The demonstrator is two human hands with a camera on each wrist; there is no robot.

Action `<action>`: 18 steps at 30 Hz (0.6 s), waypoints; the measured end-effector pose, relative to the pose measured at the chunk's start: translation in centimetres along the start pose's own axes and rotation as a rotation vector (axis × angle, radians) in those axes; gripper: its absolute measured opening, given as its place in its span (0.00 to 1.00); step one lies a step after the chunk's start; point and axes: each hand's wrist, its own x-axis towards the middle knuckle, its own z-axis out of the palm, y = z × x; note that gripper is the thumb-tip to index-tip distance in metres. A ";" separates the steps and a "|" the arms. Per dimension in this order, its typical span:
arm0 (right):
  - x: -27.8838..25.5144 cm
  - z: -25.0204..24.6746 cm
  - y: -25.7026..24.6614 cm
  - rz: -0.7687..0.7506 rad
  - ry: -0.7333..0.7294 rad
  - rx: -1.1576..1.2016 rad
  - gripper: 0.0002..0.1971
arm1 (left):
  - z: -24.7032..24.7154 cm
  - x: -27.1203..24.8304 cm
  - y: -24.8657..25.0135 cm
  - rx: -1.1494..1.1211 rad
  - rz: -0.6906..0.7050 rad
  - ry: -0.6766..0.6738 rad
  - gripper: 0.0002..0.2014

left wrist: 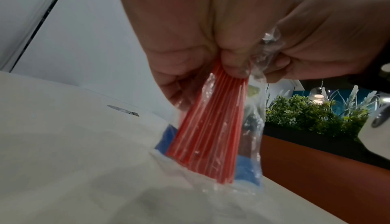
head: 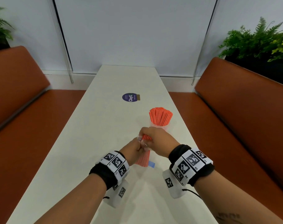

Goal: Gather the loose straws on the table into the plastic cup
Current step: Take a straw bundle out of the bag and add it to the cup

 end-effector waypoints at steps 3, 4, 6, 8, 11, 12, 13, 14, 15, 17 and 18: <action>0.2 0.1 0.2 -0.002 0.029 0.008 0.08 | -0.2 0.2 -0.5 0.006 -0.024 0.003 0.06; 0.2 0.1 0.2 0.001 0.035 0.008 0.09 | -0.1 0.2 -0.5 -0.036 -0.055 -0.004 0.06; 0.3 0.1 0.1 0.003 0.042 0.001 0.09 | -0.1 0.3 -0.7 -0.136 -0.124 -0.023 0.11; 0.3 0.0 0.0 0.006 0.040 0.016 0.10 | 0.0 0.3 -0.7 -0.226 -0.175 -0.018 0.13; 0.2 0.1 0.3 0.054 0.062 0.211 0.13 | 0.1 0.1 -0.8 -0.365 -0.175 -0.006 0.15; 0.2 0.1 0.5 0.080 0.072 0.298 0.17 | 0.1 0.1 -0.9 -0.398 -0.163 0.001 0.14; 0.1 0.1 0.6 0.102 0.080 0.365 0.20 | 0.2 0.0 -1.0 -0.429 -0.145 0.008 0.13; 0.1 0.1 0.7 0.118 0.084 0.411 0.22 | 0.2 -0.1 -1.0 -0.445 -0.124 0.009 0.12; 0.0 0.1 0.8 0.123 0.084 0.444 0.23 | 0.3 -0.2 -0.9 -0.455 -0.100 0.009 0.12; 0.0 0.2 1.0 0.110 0.086 0.488 0.22 | 0.3 -0.3 -0.6 -0.467 -0.049 0.009 0.15; 0.0 0.3 1.0 0.096 0.092 0.490 0.20 | 0.3 -0.3 -0.4 -0.474 -0.030 0.006 0.16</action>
